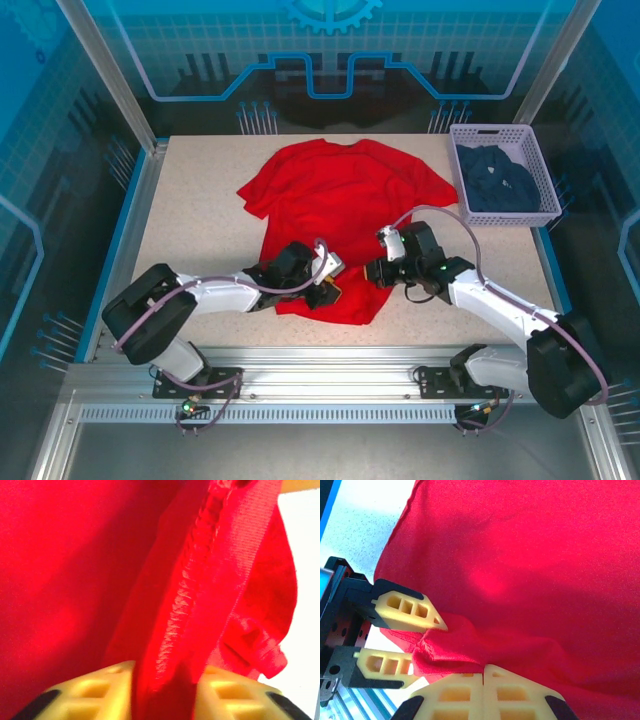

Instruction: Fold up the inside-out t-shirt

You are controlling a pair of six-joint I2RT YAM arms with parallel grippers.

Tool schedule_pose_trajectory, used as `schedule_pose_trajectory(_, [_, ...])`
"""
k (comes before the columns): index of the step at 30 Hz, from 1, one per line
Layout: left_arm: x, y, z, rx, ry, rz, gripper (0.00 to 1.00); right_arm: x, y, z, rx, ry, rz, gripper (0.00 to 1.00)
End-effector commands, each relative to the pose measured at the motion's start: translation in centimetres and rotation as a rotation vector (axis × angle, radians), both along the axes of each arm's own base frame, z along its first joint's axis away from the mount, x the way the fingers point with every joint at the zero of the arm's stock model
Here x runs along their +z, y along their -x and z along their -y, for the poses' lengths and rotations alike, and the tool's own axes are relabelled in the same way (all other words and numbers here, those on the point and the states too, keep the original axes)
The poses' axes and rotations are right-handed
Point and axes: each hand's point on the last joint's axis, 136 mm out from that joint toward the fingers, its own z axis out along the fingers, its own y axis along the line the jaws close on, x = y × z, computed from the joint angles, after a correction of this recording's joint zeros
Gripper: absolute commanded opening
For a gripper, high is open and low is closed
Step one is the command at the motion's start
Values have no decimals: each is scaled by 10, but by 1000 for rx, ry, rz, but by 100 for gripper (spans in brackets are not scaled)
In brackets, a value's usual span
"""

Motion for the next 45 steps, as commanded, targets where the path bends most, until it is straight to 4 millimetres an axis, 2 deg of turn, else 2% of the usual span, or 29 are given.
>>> schedule_pose_trajectory(1, [2,-10,3,13,-21,20,20,7,0,7,-9,10,2,0])
schedule_pose_trajectory(4, [4,-15,0,32,-29,11,3,8,-1,17,-30,52,17,0])
schedule_pose_trajectory(7, [26,-22,3,81,34,-47,0,-2,-5,49,-141,228,0,0])
schedule_pose_trajectory(8, [38,-20,9,83,64,-82,0,-4,-8,65,-197,320,0,6])
schedule_pose_trajectory(9, [53,-21,16,89,101,-122,0,-2,-9,75,-230,390,15,19])
schedule_pose_trajectory(10, [66,-21,22,97,135,-161,0,2,-10,77,-233,417,44,30])
schedule_pose_trajectory(12, [90,-21,34,105,202,-236,0,17,-7,56,-134,346,156,46])
schedule_pose_trajectory(13, [98,-23,37,116,220,-255,0,27,-3,41,-72,270,208,49])
schedule_pose_trajectory(15, [111,-27,39,136,226,-271,0,43,13,11,73,101,313,52])
schedule_pose_trajectory(18, [121,-34,34,161,202,-271,0,49,36,-21,238,6,402,50])
schedule_pose_trajectory(20, [127,-38,30,168,201,-270,0,38,46,-38,306,9,443,46])
schedule_pose_trajectory(23, [135,-42,21,181,185,-267,0,19,43,-57,328,51,478,39])
schedule_pose_trajectory(29, [153,-50,6,194,202,-308,0,-10,16,-89,296,181,592,32])
schedule_pose_trajectory(32, [164,-55,-1,212,209,-315,0,-29,-2,-91,236,256,593,29])
schedule_pose_trajectory(35, [175,-59,-7,244,226,-328,0,-43,-26,-67,75,382,576,26])
schedule_pose_trajectory(37, [185,-58,-5,238,252,-331,0,-44,-44,-37,-88,505,547,24])
schedule_pose_trajectory(40, [208,-51,2,208,333,-345,0,-42,-61,18,-316,646,446,21])
schedule_pose_trajectory(45, [247,-28,28,111,400,-289,0,-21,-73,95,-570,571,332,20])
